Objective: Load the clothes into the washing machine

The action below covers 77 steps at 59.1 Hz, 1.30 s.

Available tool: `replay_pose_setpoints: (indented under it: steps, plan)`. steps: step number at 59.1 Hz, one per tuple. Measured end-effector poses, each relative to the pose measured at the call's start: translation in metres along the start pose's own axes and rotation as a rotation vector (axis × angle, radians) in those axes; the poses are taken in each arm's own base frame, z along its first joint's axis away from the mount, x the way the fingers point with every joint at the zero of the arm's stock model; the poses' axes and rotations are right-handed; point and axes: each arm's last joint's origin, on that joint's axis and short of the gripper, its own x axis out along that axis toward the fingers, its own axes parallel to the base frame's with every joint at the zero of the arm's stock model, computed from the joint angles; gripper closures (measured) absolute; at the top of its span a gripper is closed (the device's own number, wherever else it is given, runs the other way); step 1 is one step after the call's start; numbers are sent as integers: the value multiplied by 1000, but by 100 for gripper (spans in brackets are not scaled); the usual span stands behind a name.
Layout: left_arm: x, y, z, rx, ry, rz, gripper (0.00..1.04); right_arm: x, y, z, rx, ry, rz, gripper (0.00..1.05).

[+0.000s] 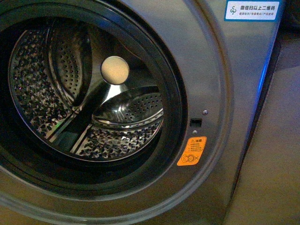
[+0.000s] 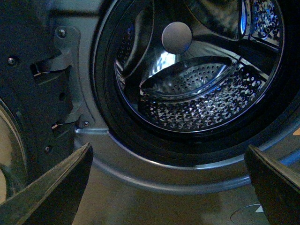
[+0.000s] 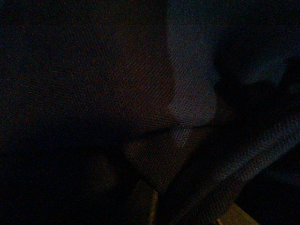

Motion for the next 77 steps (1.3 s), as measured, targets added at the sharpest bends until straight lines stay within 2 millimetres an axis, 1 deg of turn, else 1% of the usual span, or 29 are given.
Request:
replay_pose_setpoints:
  steps: [3,11,15,16,17,19,22,27,30,31,34,35,37,38,39,43,44,51,53,54,56,61,63,64,69,70,71,73,77]
  plan:
    - [0,0,0,0,0,0,7,-9,-2,11,-7,-57,-1,99]
    - [0,0,0,0,0,0,7,-33,-5,34,-21,-178,2,100]
    - [0,0,0,0,0,0,7,-53,-8,48,-33,-266,9,100]
    - [0,0,0,0,0,0,7,-62,-9,54,-36,-301,14,100]
    - [0,0,0,0,0,0,7,-64,-10,55,-36,-306,14,100]
    - [0,0,0,0,0,0,7,-77,-12,63,-42,-358,16,100]
    - [0,0,0,0,0,0,7,-90,-14,70,-43,-407,20,100]
    - [0,0,0,0,0,0,7,-116,-21,83,-41,-499,26,100]
    - [0,0,0,0,0,0,7,-142,-26,96,-37,-584,34,100]
    - [0,0,0,0,0,0,7,-154,-29,101,-38,-624,37,100]
    - [0,0,0,0,0,0,7,-178,-32,112,-44,-700,45,100]
    - [0,0,0,0,0,0,7,-190,-34,117,-43,-736,53,100]
    - [0,0,0,0,0,0,7,-207,-35,124,-45,-783,59,100]
    - [0,0,0,0,0,0,7,-219,-36,130,-48,-817,63,100]
    - [0,0,0,0,0,0,7,-223,-37,131,-46,-828,68,100]
    - [0,0,0,0,0,0,7,-256,-39,147,-43,-920,87,100]
    - [0,0,0,0,0,0,7,-268,-39,152,-44,-954,91,100]
    - [0,0,0,0,0,0,7,-307,-37,169,-39,-1046,124,100]
    - [0,0,0,0,0,0,7,-322,-35,176,-35,-1077,143,100]
    - [0,0,0,0,0,0,7,-326,-34,178,-34,-1086,147,100]
    - [0,0,0,0,0,0,7,-340,-31,187,-41,-1119,165,100]
    - [0,0,0,0,0,0,7,-385,-16,220,-44,-1207,237,100]
    - [0,0,0,0,0,0,7,-407,-7,236,-45,-1245,278,100]
    - [0,0,0,0,0,0,7,-421,-2,245,-49,-1269,301,100]
    - [0,0,0,0,0,0,7,-471,17,272,-78,-1351,371,100]
    - [0,0,0,0,0,0,7,-486,23,280,-90,-1371,394,100]
    - [0,0,0,0,0,0,7,-491,25,282,-93,-1376,402,100]
    - [0,0,0,0,0,0,7,-511,33,292,-108,-1393,437,100]
    - [0,0,0,0,0,0,7,-539,47,303,-128,-1403,494,100]
